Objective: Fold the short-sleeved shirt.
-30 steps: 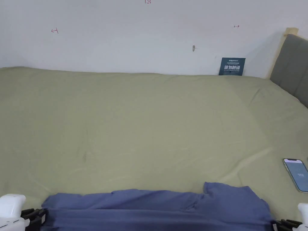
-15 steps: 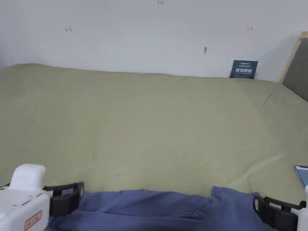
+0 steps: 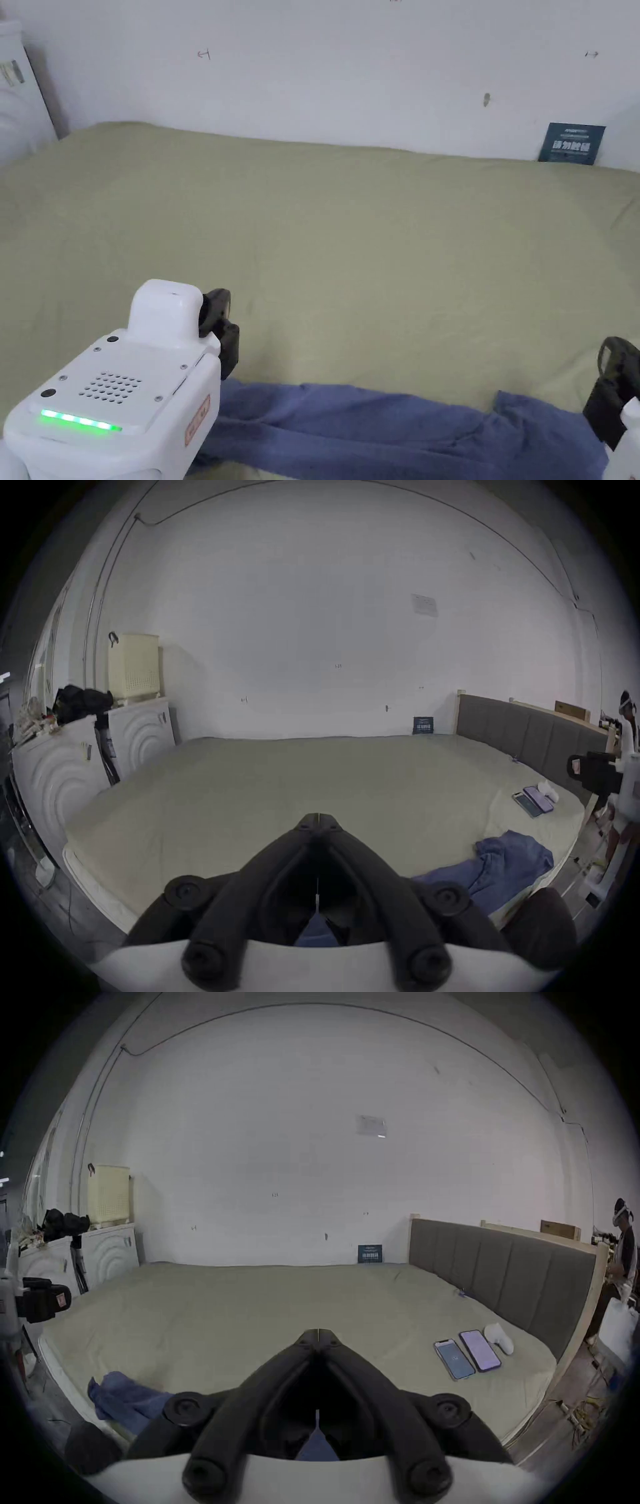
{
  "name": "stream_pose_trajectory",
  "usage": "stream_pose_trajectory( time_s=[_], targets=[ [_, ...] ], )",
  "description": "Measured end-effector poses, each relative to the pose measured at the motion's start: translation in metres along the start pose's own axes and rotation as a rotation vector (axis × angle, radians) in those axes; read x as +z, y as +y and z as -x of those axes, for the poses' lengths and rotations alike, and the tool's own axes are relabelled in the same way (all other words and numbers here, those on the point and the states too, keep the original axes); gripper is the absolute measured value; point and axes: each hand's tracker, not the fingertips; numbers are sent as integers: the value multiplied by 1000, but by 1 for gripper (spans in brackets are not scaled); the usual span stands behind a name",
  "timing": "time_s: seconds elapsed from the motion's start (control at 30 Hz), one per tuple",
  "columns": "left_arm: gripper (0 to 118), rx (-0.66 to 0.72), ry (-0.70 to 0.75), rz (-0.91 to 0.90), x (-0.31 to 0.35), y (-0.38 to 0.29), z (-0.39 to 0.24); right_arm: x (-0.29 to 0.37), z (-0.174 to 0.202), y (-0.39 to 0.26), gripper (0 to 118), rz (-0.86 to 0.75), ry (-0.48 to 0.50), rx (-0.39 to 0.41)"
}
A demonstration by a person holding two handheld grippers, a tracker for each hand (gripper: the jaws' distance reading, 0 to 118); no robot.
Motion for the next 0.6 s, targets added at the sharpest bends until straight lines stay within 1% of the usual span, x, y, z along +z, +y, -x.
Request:
stream_pose_trajectory(
  time_s=[0.03, 0.1, 0.13, 0.2, 0.23, 0.27, 0.33, 0.37, 0.4, 0.43, 0.5, 0.53, 0.57, 0.6],
  targets=[
    [0, 31, -16, 27, 5, 8, -2, 0, 1, 1, 0, -2, -7, 4],
    [0, 100, -35, 76, 1, 10, 20, 0, 4, 0, 0, -1, -8, 8],
    [0, 141, -56, 132, -4, 10, 35, 0, 4, 1, 0, 2, -9, 5],
    [0, 249, -113, 259, -23, 8, 72, 0, 5, 1, 0, 17, -3, 1],
    [0, 297, -156, 391, -38, 5, 94, 1, 5, -2, 0, 19, -7, 1],
    [0, 373, -186, 474, -50, -2, 115, 0, 6, -2, 0, 24, -6, 1],
    [0, 499, -249, 580, -76, -25, 154, -1, 8, -2, 0, 37, -5, 3],
    [0, 528, -288, 650, -90, -38, 170, -2, 9, -5, 0, 43, -10, 10],
    [0, 568, -290, 681, -99, -50, 182, -3, 10, -6, 0, 48, -11, 17],
    [0, 578, -277, 741, -108, -62, 191, -4, 11, -6, 0, 57, -12, 26],
    [1, 551, -325, 825, -128, -87, 209, -7, 12, -10, 0, 74, -18, 40],
    [4, 549, -348, 839, -130, -94, 209, -8, 13, -11, 0, 82, -23, 44],
    [21, 574, -380, 842, -134, -101, 210, -10, 13, -12, 0, 92, -30, 48],
    [58, 612, -423, 855, -117, -82, 185, -12, 14, -12, 0, 105, -37, 51]
  ],
)
